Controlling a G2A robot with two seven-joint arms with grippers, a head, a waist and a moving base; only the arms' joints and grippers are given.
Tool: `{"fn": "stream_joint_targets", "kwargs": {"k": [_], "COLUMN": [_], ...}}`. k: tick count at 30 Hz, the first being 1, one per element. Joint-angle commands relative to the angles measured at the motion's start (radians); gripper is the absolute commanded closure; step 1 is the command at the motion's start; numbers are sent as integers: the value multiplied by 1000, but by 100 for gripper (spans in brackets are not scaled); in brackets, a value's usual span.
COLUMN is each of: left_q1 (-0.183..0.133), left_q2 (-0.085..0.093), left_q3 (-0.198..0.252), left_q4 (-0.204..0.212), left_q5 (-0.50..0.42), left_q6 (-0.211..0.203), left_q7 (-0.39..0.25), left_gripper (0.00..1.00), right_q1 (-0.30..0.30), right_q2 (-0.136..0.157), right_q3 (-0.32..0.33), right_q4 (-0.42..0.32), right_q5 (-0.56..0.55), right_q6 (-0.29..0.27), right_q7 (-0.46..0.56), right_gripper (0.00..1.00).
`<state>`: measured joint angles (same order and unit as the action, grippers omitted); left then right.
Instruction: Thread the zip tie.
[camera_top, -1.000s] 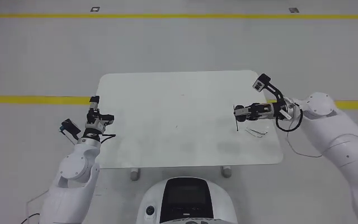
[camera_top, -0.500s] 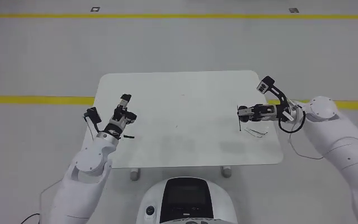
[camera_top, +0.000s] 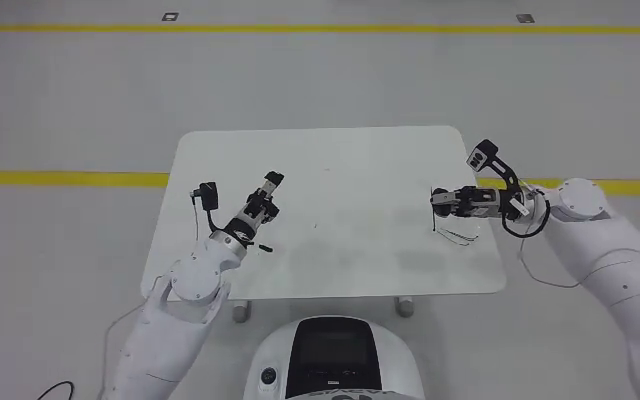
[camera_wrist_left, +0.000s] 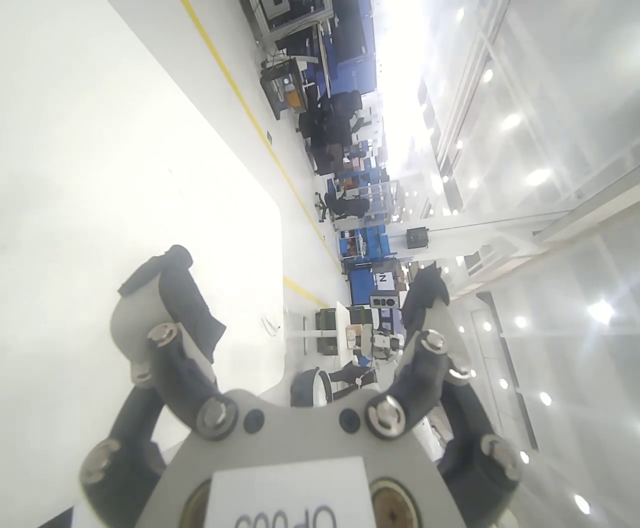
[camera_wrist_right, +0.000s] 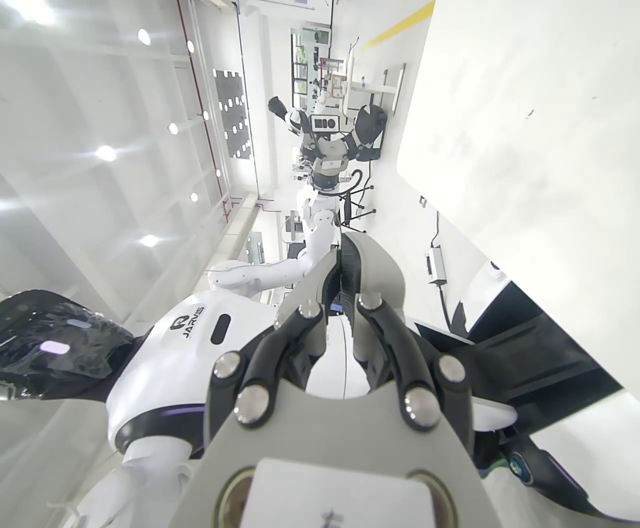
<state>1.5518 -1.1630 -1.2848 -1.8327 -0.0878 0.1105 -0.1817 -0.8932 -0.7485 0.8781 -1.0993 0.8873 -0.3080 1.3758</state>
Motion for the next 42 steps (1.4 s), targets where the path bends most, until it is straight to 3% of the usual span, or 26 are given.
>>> {"fn": "stream_joint_targets", "kwargs": {"k": [1,4,9,14,23,26,30,34,35,42], "left_q1": [-4,-42,-152,-250,-256,-269,-311,-345,-356,-356], "left_q2": [-1,-3,-13,-32,-33,-33,-33,-37,-37,-37], "left_q3": [7,56,170,259,266,263,263,276,275,275], "left_q4": [3,-1,13,60,67,85,119,151,160,160], "left_q5": [3,50,148,174,174,131,54,0,26,26], "left_q6": [-1,13,81,116,116,99,86,89,91,91], "left_q7": [-1,-58,-148,-147,-146,-208,-332,-403,-366,-366], "left_gripper": [0,0,0,0,0,0,0,0,0,0], "right_q1": [-8,-13,14,40,43,41,50,81,95,95], "right_q2": [-2,-7,-26,-46,-48,-52,-60,-68,-72,-72], "right_q3": [-3,-9,-65,-130,-135,-140,-172,-234,-251,-251], "right_q4": [-25,-45,-36,-11,-8,-38,-55,-45,-23,-23], "right_q5": [-6,2,7,34,33,-22,-16,15,34,34], "right_q6": [7,40,77,76,70,60,52,43,44,44], "right_q7": [-1,14,14,14,11,14,14,14,14,14], "right_gripper": [100,100,100,100,100,100,100,100,100,100]}}
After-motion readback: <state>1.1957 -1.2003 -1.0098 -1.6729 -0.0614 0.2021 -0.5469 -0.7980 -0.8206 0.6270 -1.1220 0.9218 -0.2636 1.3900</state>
